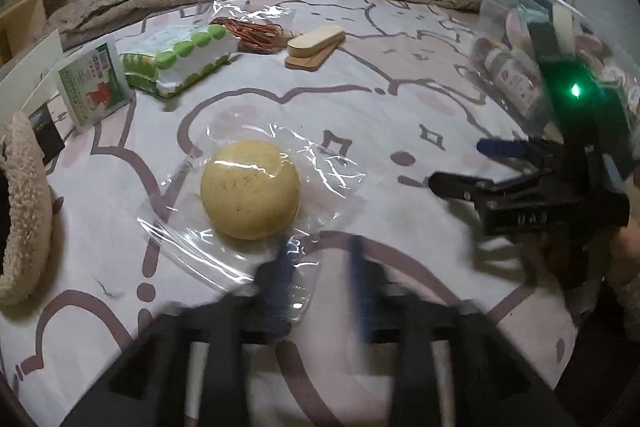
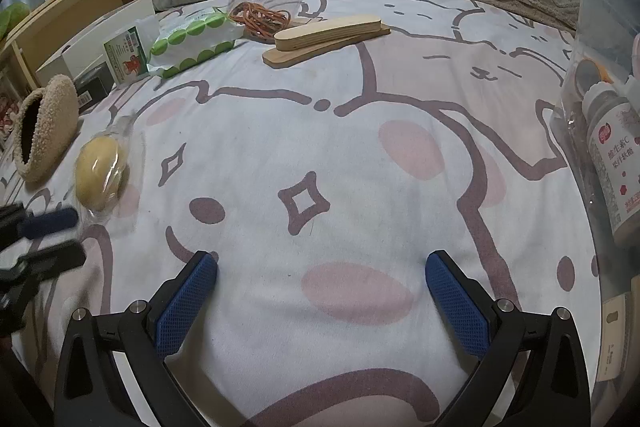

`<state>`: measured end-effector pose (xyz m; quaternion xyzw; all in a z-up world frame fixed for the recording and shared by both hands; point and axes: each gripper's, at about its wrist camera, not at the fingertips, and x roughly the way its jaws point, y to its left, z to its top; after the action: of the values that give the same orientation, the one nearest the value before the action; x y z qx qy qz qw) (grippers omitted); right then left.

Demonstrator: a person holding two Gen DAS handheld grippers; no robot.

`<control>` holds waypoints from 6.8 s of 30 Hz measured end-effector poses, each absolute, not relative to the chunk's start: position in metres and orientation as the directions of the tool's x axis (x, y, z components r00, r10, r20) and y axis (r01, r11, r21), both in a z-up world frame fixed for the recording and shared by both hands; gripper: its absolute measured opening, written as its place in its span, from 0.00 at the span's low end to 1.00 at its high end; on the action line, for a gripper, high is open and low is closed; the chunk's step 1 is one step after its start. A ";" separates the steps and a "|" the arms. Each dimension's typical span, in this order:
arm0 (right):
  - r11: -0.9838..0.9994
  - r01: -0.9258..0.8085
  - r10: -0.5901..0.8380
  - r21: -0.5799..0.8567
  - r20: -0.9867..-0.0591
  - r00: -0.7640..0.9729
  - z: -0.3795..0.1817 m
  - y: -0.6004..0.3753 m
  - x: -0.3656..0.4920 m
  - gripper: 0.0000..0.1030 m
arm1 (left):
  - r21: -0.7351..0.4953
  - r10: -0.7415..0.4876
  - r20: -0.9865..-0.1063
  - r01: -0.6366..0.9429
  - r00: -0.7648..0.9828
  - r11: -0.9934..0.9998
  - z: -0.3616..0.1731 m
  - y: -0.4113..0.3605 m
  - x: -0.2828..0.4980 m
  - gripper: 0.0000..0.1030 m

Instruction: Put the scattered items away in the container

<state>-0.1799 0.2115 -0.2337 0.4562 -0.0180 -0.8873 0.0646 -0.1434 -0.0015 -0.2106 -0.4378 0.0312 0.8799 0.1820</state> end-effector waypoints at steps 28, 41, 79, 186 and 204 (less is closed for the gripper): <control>-0.982 -0.062 -0.105 0.179 -0.783 -0.613 -0.176 0.225 -0.279 1.00 | -0.130 0.145 -0.770 -0.070 -0.621 -0.989 -0.225 -0.024 -0.191 0.97; -0.946 -0.241 -0.058 0.219 -0.840 -0.539 -0.202 0.193 -0.408 1.00 | -0.166 0.175 -0.763 -0.073 -0.623 -0.983 -0.227 -0.026 -0.192 1.00; -0.963 0.218 -0.246 0.158 -0.847 -0.472 -0.207 0.197 -0.199 0.33 | -0.263 0.248 -0.751 -0.067 -0.612 -0.962 -0.229 -0.038 -0.195 1.00; -0.838 0.203 -0.457 0.507 -0.446 -0.770 -0.108 0.278 -0.042 0.35 | -0.290 0.349 -0.602 -0.210 -0.718 -0.934 -0.155 -0.004 -0.062 0.21; -0.835 0.218 -0.445 0.505 -0.388 -0.807 -0.081 0.293 -0.018 0.35 | -0.240 0.306 -0.671 -0.192 -0.676 -0.952 -0.183 0.018 -0.051 0.91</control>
<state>-0.0181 0.2927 -0.0805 0.2534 -0.2239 -0.9238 0.1794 -0.0515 0.0180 -0.1831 -0.3787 -0.0748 0.9124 0.1364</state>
